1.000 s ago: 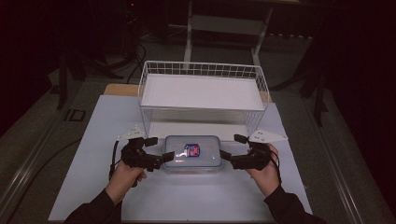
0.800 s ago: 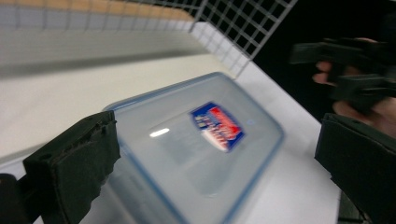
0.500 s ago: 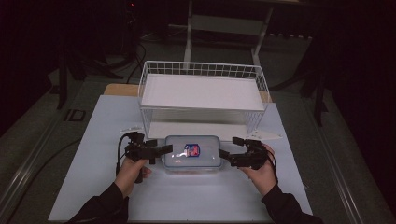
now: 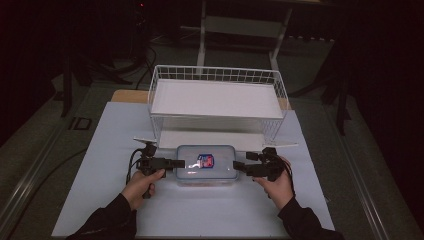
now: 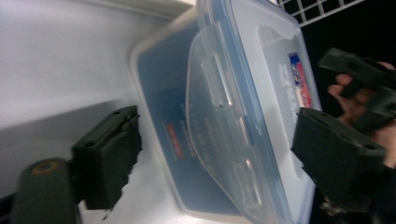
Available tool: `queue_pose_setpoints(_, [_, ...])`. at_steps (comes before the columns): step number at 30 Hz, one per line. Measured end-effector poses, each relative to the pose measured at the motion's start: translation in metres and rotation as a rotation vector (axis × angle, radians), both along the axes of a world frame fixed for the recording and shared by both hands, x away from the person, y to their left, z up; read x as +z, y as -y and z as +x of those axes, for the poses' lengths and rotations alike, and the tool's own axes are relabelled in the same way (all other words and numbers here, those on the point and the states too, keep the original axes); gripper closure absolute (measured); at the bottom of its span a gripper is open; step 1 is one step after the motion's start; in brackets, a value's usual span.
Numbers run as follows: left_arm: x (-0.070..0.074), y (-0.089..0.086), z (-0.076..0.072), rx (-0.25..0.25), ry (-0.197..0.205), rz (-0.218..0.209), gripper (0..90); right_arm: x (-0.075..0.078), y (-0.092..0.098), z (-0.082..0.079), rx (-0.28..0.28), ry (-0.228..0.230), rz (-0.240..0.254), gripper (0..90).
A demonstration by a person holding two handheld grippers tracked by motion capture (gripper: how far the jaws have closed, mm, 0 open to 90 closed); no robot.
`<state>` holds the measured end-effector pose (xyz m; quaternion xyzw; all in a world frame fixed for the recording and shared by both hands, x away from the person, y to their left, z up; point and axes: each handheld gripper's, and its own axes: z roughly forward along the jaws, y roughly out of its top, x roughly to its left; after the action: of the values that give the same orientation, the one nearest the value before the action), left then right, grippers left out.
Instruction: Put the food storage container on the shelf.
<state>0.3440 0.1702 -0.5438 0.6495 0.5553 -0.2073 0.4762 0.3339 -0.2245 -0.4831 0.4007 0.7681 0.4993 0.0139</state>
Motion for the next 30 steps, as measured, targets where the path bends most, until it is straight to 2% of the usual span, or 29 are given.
queue_pose_setpoints(2, [0.001,0.000,0.000,-0.030,-0.007,-0.031,28.5,0.000,0.001,0.001,-0.002,-0.012,0.007,16.9])
queue_pose_setpoints(3, [0.001,0.000,0.000,-0.030,-0.007,-0.031,31.3,0.000,0.001,0.001,-0.002,-0.012,0.007,16.9])
queue_pose_setpoints(4, [0.005,0.000,-0.001,-0.037,0.021,-0.006,31.3,0.000,0.002,0.001,-0.001,-0.020,0.012,17.4])
queue_pose_setpoints(6, [0.010,-0.003,-0.002,-0.043,0.034,0.010,42.1,-0.001,0.003,0.002,0.001,-0.051,0.025,18.3])
queue_pose_setpoints(8, [0.010,-0.004,-0.003,-0.052,0.040,0.006,43.5,-0.003,0.004,0.002,0.003,-0.080,0.033,18.4])
queue_pose_setpoints(11, [0.009,-0.006,-0.004,-0.050,0.037,-0.024,46.5,-0.006,0.004,0.004,0.005,-0.119,0.045,18.5])
queue_pose_setpoints(13, [0.010,-0.007,-0.007,-0.060,0.058,-0.031,48.8,-0.009,0.005,0.006,0.004,-0.154,0.060,19.2])
queue_pose_setpoints(19, [0.017,-0.005,-0.017,-0.097,0.116,-0.007,53.3,-0.016,0.007,0.009,0.019,-0.232,0.080,23.0])
queue_pose_setpoints(23, [0.020,-0.002,-0.023,-0.121,0.154,0.013,54.7,-0.022,0.008,0.010,0.034,-0.284,0.106,31.0])
queue_pose_setpoints(26, [0.021,-0.002,-0.026,-0.128,0.169,0.018,55.3,-0.025,0.008,0.009,0.041,-0.309,0.105,38.2])
queue_pose_setpoints(28, [0.021,-0.002,-0.026,-0.128,0.169,0.018,55.4,-0.026,0.008,0.010,0.056,-0.320,0.110,38.2])
queue_pose_setpoints(29, [0.021,-0.002,-0.026,-0.125,0.168,0.015,55.6,-0.024,0.010,0.009,0.059,-0.317,0.119,48.5])
queue_pose_setpoints(30, [0.020,-0.002,-0.027,-0.124,0.169,0.009,55.6,-0.024,0.010,0.009,0.059,-0.317,0.119,48.5])
